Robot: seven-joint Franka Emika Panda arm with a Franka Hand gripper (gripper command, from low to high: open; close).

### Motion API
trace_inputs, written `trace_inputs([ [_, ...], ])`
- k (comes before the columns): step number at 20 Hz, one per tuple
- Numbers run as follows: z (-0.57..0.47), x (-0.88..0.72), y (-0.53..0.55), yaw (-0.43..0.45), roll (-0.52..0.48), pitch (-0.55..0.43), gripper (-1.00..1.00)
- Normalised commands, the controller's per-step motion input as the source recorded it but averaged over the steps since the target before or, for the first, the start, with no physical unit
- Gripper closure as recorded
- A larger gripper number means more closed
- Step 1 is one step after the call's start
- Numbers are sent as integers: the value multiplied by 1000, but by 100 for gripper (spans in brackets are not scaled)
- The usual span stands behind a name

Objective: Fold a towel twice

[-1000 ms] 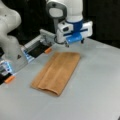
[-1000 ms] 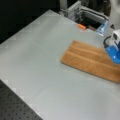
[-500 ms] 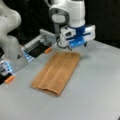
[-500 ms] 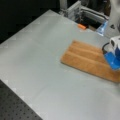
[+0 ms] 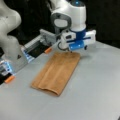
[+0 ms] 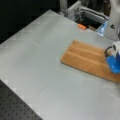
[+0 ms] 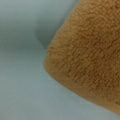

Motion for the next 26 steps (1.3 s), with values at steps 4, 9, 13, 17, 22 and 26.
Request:
trace_inputs([
  [4,-60,89,119,90,-238,14,-100],
  [9,-71,120,96,82,-212,19,-100],
  [13,-91,192,113,40,-145,38,-100],
  [17,-52,204,144,30,-122,26,-100],
  [22,-48,110,150,38,-83,37,-100],
  [26,-77,36,127,29,-48,46,-100],
])
